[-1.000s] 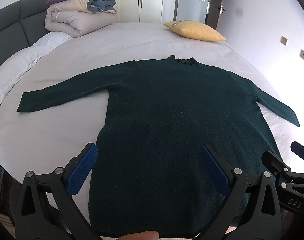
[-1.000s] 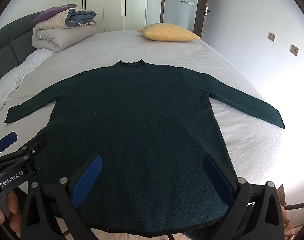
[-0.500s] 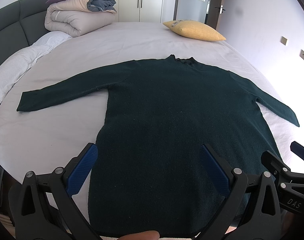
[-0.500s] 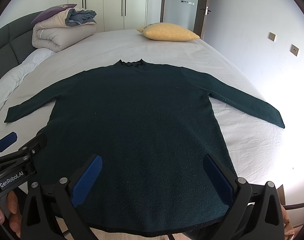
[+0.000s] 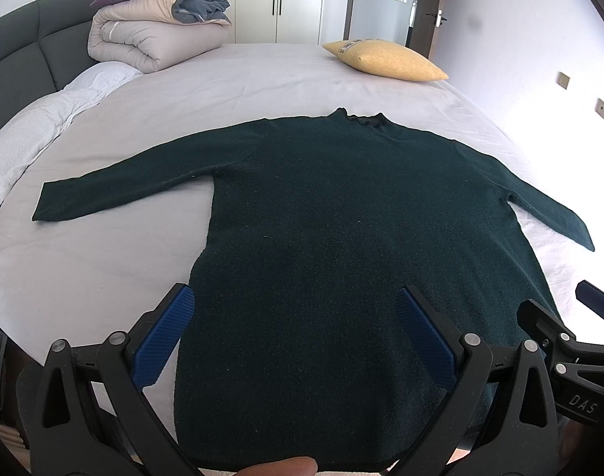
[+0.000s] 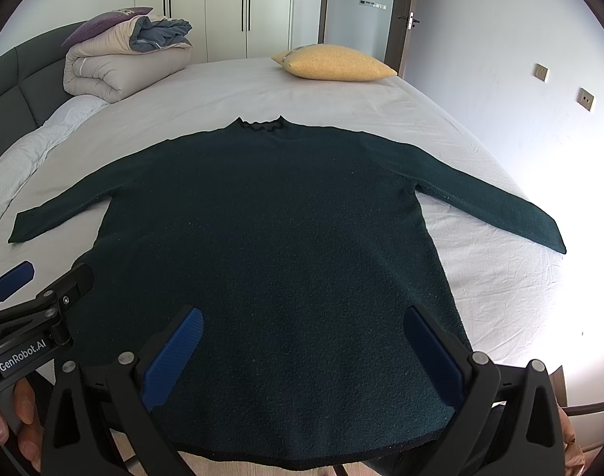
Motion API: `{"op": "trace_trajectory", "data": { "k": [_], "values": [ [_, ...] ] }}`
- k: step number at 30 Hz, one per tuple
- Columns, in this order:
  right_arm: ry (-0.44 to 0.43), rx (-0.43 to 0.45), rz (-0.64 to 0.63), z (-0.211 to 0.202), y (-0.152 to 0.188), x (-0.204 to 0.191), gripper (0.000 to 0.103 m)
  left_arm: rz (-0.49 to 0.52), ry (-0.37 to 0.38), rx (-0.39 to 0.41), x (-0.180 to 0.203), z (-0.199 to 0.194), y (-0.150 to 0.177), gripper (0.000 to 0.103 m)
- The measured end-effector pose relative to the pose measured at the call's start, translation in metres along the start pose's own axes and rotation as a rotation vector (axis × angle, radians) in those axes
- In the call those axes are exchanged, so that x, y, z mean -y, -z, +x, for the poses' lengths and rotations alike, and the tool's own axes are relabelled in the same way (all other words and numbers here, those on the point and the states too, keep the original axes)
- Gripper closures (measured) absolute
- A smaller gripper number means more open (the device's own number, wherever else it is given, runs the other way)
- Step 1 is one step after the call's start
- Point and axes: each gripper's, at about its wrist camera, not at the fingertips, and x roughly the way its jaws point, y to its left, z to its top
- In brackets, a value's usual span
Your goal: Fold small clothes
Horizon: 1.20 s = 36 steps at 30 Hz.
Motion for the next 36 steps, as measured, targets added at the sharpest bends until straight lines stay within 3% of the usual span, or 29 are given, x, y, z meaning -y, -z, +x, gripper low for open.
{"op": "trace_trajectory", "data": {
  "k": [20,23,27,32,36],
  "values": [
    [0.000,-0.004,-0.001,0.003,0.002,0.000,0.000,-0.009,-0.012,0.004,0.006,0.003,0.007,0.000],
    [-0.001,-0.006,0.003,0.003,0.003,-0.001,0.000,-0.022,0.022,0.007,0.004,0.005,0.007,0.000],
    [-0.012,0.002,0.027,0.011,0.012,0.007,0.000,-0.083,0.121,-0.029,-0.004,0.016,0.001,0.000],
    [-0.035,0.073,0.105,0.008,0.005,0.044,0.000,-0.150,0.233,-0.063,-0.011,0.035,-0.011,0.000],
    [-0.047,0.146,0.268,0.010,-0.001,0.117,0.000,-0.143,0.242,-0.008,-0.008,0.048,-0.025,0.000]
  ]
}}
